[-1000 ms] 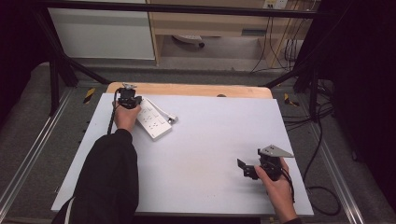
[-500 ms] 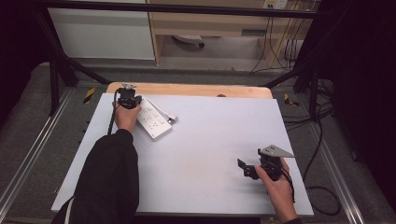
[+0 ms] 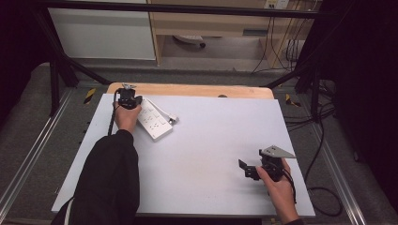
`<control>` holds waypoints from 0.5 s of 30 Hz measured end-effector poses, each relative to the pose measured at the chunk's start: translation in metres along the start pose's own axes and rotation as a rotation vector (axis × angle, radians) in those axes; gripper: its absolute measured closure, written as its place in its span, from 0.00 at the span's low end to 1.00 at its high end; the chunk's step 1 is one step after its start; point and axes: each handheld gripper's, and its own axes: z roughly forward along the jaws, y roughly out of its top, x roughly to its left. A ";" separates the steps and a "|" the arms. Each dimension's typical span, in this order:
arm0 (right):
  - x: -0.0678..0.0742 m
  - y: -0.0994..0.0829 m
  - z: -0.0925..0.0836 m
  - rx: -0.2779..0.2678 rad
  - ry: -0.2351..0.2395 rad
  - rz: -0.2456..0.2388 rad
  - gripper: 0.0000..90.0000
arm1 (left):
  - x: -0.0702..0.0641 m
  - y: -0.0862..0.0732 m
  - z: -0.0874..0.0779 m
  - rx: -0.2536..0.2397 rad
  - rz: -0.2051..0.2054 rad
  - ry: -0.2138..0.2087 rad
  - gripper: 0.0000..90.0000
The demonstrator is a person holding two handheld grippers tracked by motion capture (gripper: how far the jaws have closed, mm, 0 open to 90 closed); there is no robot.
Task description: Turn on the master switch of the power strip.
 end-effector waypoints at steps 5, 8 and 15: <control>0.000 0.000 0.000 0.001 0.000 0.001 0.04 | -0.001 0.000 0.000 -0.001 -0.004 -0.001 1.00; 0.000 0.000 0.000 -0.001 0.001 0.004 0.04 | -0.001 0.000 0.000 0.000 -0.008 -0.005 1.00; 0.000 0.000 0.000 -0.001 0.000 0.000 0.04 | -0.002 0.001 0.000 -0.005 -0.014 -0.016 1.00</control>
